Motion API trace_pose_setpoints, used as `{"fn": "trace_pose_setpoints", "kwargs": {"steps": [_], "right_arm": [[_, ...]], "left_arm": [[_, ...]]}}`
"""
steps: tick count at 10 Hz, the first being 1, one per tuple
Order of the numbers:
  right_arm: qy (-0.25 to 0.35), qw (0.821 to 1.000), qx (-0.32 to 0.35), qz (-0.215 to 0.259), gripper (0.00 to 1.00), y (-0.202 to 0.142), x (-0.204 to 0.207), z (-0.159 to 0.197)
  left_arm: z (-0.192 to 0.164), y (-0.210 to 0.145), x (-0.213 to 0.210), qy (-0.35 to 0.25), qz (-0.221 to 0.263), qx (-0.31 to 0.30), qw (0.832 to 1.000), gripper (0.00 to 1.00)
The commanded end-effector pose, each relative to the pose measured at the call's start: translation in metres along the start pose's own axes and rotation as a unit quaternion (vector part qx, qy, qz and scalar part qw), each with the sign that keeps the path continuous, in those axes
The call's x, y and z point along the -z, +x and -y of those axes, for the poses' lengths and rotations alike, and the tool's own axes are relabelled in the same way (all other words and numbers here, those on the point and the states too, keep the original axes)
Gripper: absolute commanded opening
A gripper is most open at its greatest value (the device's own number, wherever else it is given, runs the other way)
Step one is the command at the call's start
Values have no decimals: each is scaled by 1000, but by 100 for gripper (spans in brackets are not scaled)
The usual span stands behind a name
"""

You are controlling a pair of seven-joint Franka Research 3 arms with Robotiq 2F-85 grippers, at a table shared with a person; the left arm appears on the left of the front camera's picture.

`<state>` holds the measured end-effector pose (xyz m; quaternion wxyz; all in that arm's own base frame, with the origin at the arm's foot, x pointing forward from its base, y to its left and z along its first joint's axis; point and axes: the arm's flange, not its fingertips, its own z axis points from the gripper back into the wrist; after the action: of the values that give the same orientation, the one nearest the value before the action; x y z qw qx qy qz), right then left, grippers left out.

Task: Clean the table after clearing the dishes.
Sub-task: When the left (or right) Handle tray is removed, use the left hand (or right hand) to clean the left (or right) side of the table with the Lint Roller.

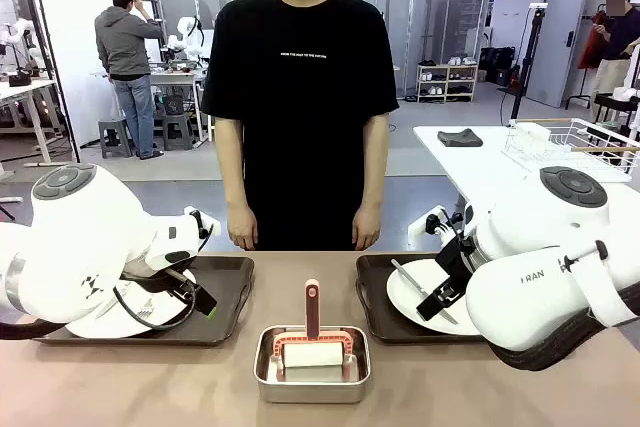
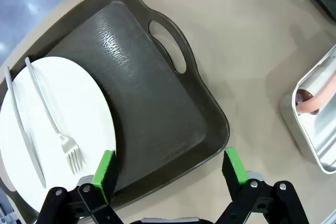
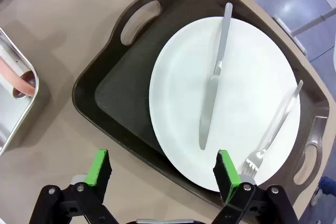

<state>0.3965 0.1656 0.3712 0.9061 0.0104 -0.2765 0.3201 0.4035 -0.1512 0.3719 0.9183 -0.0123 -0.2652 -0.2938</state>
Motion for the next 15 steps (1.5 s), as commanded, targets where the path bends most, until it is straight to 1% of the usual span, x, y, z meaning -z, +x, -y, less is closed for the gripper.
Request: {"fn": "trace_pose_setpoints", "kwargs": {"steps": [1,11,12,13,14,15], "right_arm": [[0,1000,0,0,100,0,0,0],[0,1000,0,0,100,0,0,1],[19,1000,5,-4,100,12,-5,9],[36,999,14,-16,100,24,-8,18],[90,995,30,-33,100,37,-15,29],[106,993,43,-36,100,48,-23,43]], "left_arm": [[0,0,0,0,0,0,1000,100],[1,0,0,0,0,1,1000,100],[-8,9,-5,2,-8,3,1000,100],[-17,20,-11,-32,-2,-11,999,100],[-27,30,-21,-66,-7,-23,998,100],[-37,40,-29,-93,-12,-26,995,100]]}}
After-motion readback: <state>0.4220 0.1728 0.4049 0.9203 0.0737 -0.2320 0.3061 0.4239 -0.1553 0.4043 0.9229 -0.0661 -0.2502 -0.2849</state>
